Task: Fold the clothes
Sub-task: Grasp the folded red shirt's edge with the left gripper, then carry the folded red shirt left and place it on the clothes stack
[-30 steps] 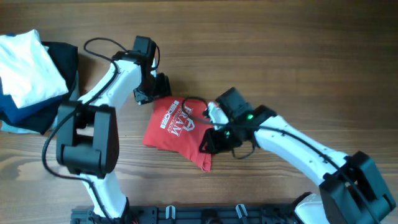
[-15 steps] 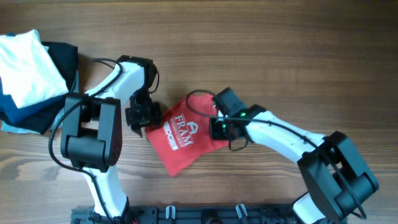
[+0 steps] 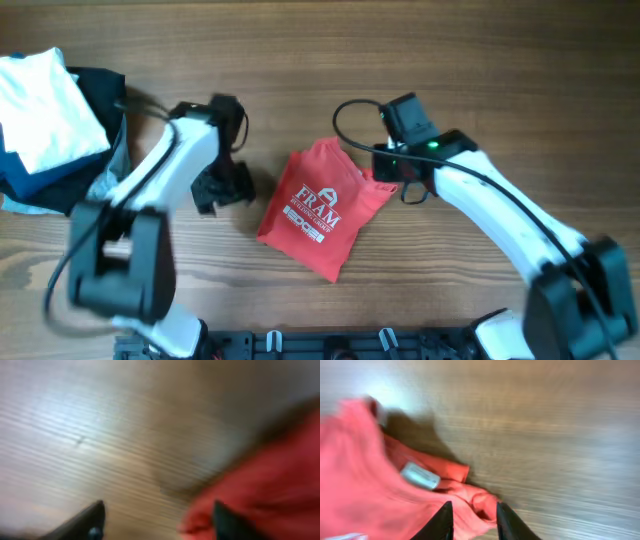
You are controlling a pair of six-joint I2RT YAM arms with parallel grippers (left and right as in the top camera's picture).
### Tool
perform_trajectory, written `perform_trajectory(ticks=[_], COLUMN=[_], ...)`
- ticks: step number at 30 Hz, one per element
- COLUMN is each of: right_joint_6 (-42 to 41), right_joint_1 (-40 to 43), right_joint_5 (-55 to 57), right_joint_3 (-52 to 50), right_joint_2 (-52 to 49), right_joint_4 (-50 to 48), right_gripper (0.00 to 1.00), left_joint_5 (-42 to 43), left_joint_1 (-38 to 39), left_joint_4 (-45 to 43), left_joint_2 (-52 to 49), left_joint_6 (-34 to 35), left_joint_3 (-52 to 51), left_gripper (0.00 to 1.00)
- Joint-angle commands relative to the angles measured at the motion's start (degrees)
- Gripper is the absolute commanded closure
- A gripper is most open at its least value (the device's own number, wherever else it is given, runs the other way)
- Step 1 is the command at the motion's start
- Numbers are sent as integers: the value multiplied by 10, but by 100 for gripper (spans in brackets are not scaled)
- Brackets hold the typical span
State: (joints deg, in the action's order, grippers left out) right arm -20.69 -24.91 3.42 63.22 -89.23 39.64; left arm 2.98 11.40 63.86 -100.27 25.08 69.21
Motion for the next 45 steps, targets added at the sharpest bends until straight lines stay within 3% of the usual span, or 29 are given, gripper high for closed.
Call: perform_trajectory(ticks=[1,3,10,16,17,18,19,20,21,22,26,33,38,45], right_joint_6=[12,12,12,10,10,10,10,10,10,10,10,9,8,-5], right_joint_1=[-1,-1,-1,-1,-1,-1,-1,-1,-1,-1,-1,-1,-1,-1], right_joint_5=[43,43,43,43,43,43,43,43,43,43,52,58,58,59], right_joint_3=[39,39,38,38,38,38,38,38,38,38,38,38,38,38], right_joint_2=[108,162,252,249,249,249,249,249,249,249,249,249,249,249], right_joint_4=[21,46,142,167,168,170,173,178,183,188,200,215,219,234], right_gripper=[59,52,47,47,48,48,48,48,48,48,49,55,55,56], left_joint_5=[160,226,382,378,369,358,347,323,307,303,292,219,140,82], left_joint_1=[-1,-1,4,56,69,81,88,97,100,101,62,-83,-225,-358], left_joint_4=[-106,-162,-287,-298,-298,-298,-298,-297,-296,-293,-268,-204,-271,-422], left_joint_2=[58,44,-95,-178,-188,-196,-198,-199,-197,-193,-135,47,143,139], left_joint_6=[-146,-188,-189,-189,-189,-189,-189,-188,-184,-179,-169,-165,-141,-122], left_joint_3=[4,4,4,4,4,4,4,4,4,5,16,81,83,83], left_gripper=[0,0,0,5,12,28,49,77,89,96,96,96,96,96])
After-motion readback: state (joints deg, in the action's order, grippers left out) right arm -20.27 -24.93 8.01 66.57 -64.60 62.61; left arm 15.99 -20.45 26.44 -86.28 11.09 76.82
